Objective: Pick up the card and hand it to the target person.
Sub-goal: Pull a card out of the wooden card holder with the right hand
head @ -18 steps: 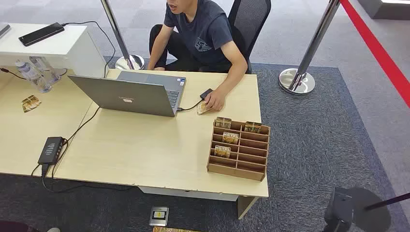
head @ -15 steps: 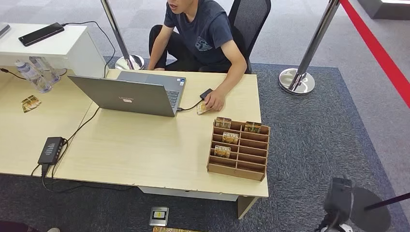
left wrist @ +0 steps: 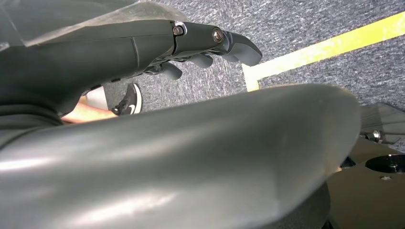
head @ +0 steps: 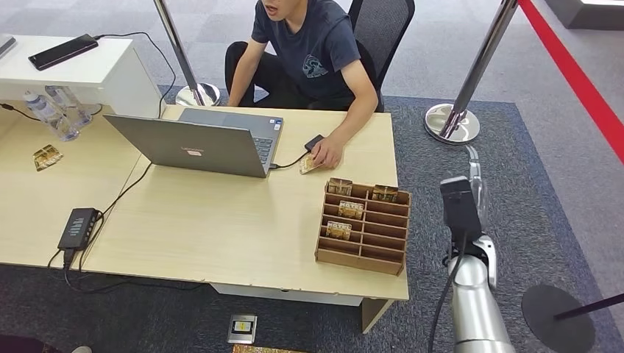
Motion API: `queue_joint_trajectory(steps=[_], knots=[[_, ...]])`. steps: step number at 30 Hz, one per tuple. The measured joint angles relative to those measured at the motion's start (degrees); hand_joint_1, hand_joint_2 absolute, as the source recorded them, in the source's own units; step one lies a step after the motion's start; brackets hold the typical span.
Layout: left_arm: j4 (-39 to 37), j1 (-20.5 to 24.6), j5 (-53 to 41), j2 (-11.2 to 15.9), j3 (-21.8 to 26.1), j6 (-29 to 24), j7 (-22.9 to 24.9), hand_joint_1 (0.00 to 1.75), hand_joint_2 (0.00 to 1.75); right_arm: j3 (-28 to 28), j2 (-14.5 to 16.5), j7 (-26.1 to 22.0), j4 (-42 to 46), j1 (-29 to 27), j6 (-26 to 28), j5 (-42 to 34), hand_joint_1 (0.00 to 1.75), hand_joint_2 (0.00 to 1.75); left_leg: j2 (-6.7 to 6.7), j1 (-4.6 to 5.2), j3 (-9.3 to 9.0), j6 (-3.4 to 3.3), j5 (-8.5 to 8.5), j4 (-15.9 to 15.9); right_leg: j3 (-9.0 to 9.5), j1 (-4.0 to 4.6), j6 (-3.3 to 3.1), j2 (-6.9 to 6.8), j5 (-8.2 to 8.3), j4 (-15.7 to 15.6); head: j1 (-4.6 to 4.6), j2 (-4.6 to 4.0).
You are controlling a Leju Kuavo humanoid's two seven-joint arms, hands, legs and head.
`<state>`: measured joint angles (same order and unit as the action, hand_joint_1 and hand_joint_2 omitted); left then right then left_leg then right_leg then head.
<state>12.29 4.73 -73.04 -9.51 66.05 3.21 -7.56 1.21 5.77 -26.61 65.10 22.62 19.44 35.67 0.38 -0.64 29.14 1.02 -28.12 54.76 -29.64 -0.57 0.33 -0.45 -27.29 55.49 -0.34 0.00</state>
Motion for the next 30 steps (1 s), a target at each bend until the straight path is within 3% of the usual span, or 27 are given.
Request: queue_joint_trajectory(steps=[1, 8, 13, 21, 30], knots=[[-0.01, 0.0, 0.02, 0.0, 0.03, 0.0, 0.04, 0.0, 0.0, 1.45, 0.1, 0.25, -0.3, 1.34, -0.08, 0.24, 0.0, 1.75, 0.0, 0.0, 0.0, 0.0, 0.0, 0.0, 0.0, 0.0, 0.0, 0.0, 0.0, 0.0, 0.0, 0.0], [-0.16, -0.01, 0.9, 0.02, 0.71, -0.03, 0.15, 0.0, 0.0, 10.23, 0.58, 2.65, -5.0, 10.02, -0.1, 3.02, 0.0, 1.75, 0.01, 0.0, 0.0, 0.0, 0.0, 0.0, -0.02, 0.0, 0.0, 0.0, 0.0, 0.0, 0.0, 0.0], [-0.46, -0.07, 1.82, 0.07, 1.63, -0.14, 0.13, 0.0, 0.0, 14.85, -0.24, 5.44, -7.22, 12.44, 2.05, 7.64, 0.0, 1.75, 0.0, 0.0, 0.02, 0.0, 0.0, 0.01, -0.05, 0.0, 0.0, 0.0, 0.0, -0.03, -0.01, 0.0], [-0.91, -0.37, 2.36, 0.35, 2.5, -0.2, 0.23, 0.0, 0.0, 19.38, -3.89, 12.12, -6.0, 10.62, 8.35, 20.19, 0.0, 1.75, -0.01, 0.01, 0.05, -0.02, -0.02, 0.01, -0.09, -0.01, 0.0, 0.0, 0.0, -0.07, -0.01, 0.0], [-0.97, -0.72, 2.89, 0.71, 3.25, -0.2, -0.45, 0.0, 0.0, 22.71, -6.7, 18.24, 2.99, 3.95, 9.15, 31.64, 0.0, 1.75, -0.01, 0.0, 0.08, -0.02, -0.03, 0.0, -0.12, 0.0, 0.0, 0.0, -0.01, -0.07, -0.01, 0.0]])
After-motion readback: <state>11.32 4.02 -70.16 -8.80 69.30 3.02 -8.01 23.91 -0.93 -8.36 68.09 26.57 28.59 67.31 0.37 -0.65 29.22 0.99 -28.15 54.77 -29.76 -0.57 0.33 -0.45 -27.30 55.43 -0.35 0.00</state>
